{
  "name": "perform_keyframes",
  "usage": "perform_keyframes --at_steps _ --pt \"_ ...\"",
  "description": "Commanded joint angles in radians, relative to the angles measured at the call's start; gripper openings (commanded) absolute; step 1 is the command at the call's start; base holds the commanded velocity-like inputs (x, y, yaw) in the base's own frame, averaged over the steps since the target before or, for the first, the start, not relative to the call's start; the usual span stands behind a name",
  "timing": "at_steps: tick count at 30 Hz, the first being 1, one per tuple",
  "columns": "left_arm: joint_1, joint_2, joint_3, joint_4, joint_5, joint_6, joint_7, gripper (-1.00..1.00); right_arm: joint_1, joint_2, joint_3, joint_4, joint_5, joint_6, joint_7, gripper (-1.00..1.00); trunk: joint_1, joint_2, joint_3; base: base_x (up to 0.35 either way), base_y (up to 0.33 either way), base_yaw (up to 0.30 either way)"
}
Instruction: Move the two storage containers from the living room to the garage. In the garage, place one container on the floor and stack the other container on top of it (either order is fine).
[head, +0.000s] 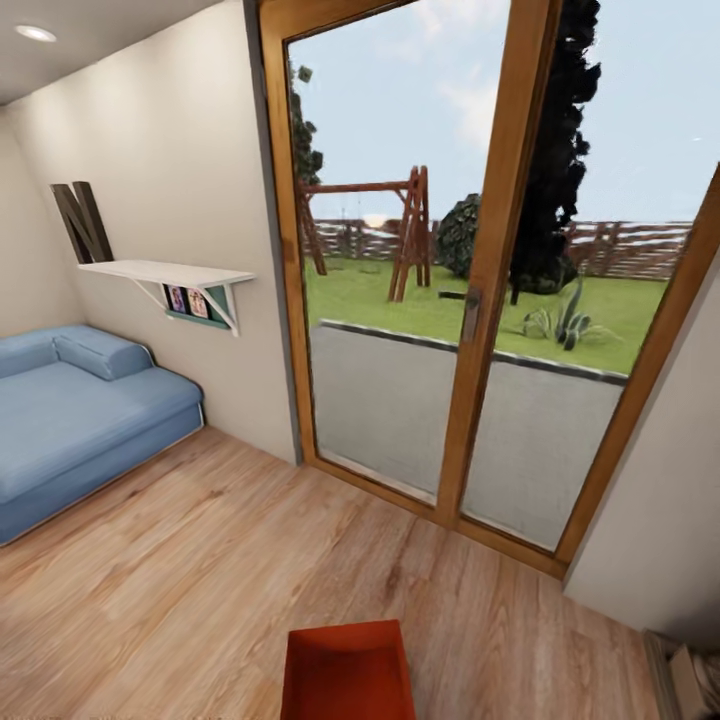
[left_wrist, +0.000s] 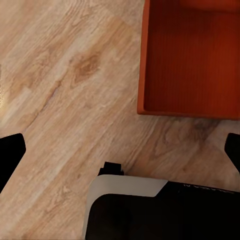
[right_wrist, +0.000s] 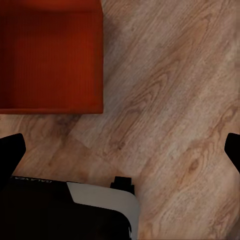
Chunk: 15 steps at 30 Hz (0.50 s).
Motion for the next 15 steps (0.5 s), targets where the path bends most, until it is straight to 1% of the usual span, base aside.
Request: perform_keyframes --at_steps 1,5,7,15 --pt "-0.002 0.0 0.005 0.005 0.001 -0.008 0.001 1.0 -0.002 -0.001 -0.007 0.004 0.01 -0.007 0.001 1.0 0.001 -0.003 -0.002 0.0 -0.01 0.223" --pt "-0.002 -0.002 0.005 0.005 0.001 -0.008 0.001 1.0 -0.002 -0.001 -0.007 0.004 0.01 -0.007 0.001 1.0 0.001 -0.003 -0.002 0.0 -0.004 0.243" --pt "-0.002 -0.002 0.005 0.005 0.001 -0.008 0.001 1.0 -0.002 -0.001 -0.007 0.004 0.01 -0.007 0.001 1.0 0.001 -0.003 -0.002 0.0 -0.001 0.137" --pt "-0.002 -0.002 0.005 0.005 0.001 -0.008 0.001 1.0 -0.002 -0.001 -0.008 0.004 0.011 -0.007 0.001 1.0 0.001 -0.003 -0.002 0.0 0.0 0.028"
